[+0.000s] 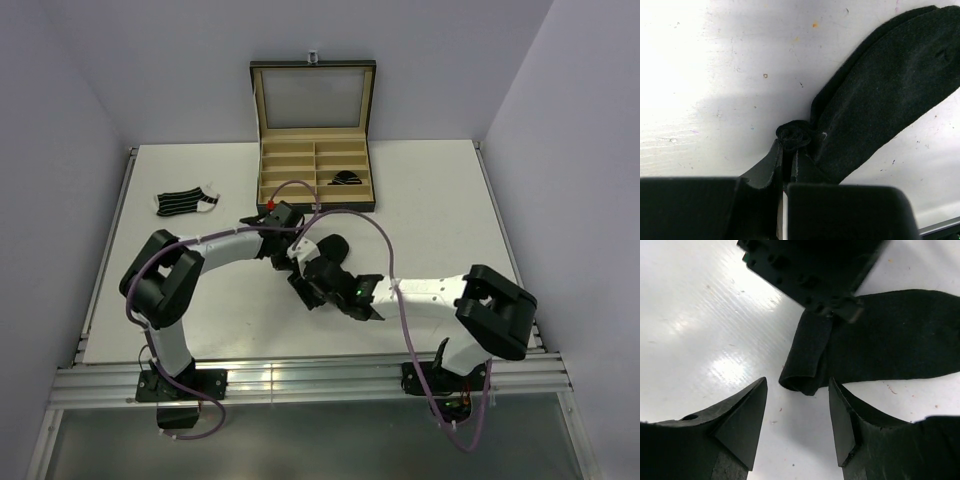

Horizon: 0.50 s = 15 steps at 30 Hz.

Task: Roll the socks
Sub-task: Roll the sock at the center of the board.

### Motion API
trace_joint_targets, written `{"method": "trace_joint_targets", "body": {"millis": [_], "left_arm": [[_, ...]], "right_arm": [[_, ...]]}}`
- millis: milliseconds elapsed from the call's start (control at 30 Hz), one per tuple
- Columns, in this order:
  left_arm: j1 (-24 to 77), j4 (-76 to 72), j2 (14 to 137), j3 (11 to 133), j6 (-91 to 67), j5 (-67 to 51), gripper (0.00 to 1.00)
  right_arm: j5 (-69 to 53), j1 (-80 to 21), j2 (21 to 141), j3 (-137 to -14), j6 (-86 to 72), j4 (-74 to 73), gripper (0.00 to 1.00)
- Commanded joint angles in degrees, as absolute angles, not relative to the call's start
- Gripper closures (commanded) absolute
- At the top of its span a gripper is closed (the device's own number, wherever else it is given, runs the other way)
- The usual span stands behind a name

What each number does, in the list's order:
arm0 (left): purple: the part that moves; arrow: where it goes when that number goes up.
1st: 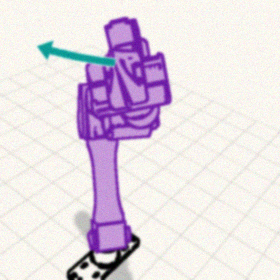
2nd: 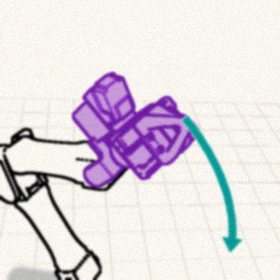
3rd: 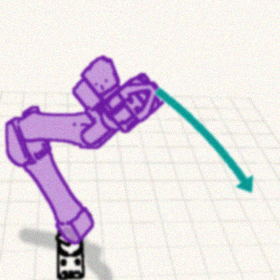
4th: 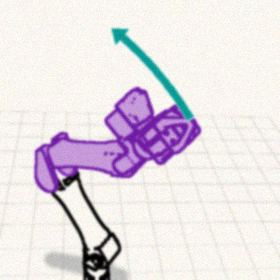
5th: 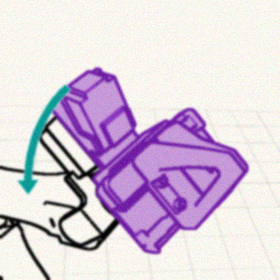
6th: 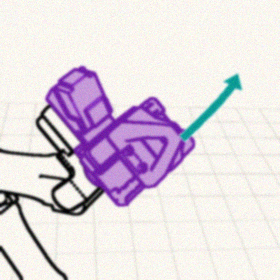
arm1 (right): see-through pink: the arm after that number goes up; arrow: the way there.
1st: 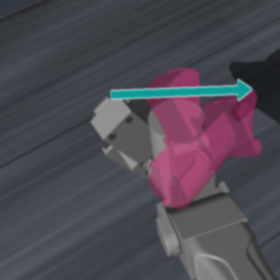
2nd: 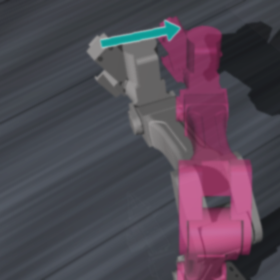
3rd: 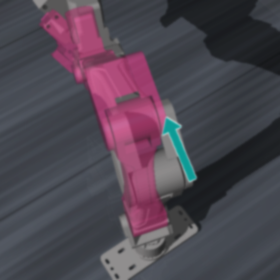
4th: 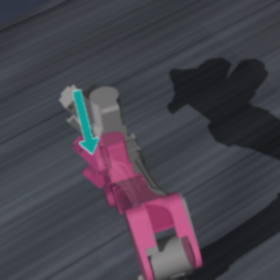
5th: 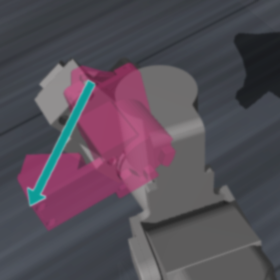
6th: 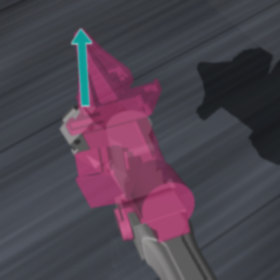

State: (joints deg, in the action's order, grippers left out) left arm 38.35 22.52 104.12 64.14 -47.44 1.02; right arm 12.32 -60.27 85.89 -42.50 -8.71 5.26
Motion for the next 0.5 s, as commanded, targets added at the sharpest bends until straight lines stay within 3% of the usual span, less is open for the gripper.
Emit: {"method": "trace_joint_targets", "body": {"millis": [0,467], "left_arm": [[38.4,27.2,106.7,64.9,-44.2,1.6,1.0],[38.4,28.0,107.4,65.9,-43.3,0.5,1.0]], "right_arm": [[27.5,-64.4,89.2,-46.3,-4.1,5.8,0.41],[36.8,-70.4,100.3,-54.1,-0.6,4.0,0.41]]}}
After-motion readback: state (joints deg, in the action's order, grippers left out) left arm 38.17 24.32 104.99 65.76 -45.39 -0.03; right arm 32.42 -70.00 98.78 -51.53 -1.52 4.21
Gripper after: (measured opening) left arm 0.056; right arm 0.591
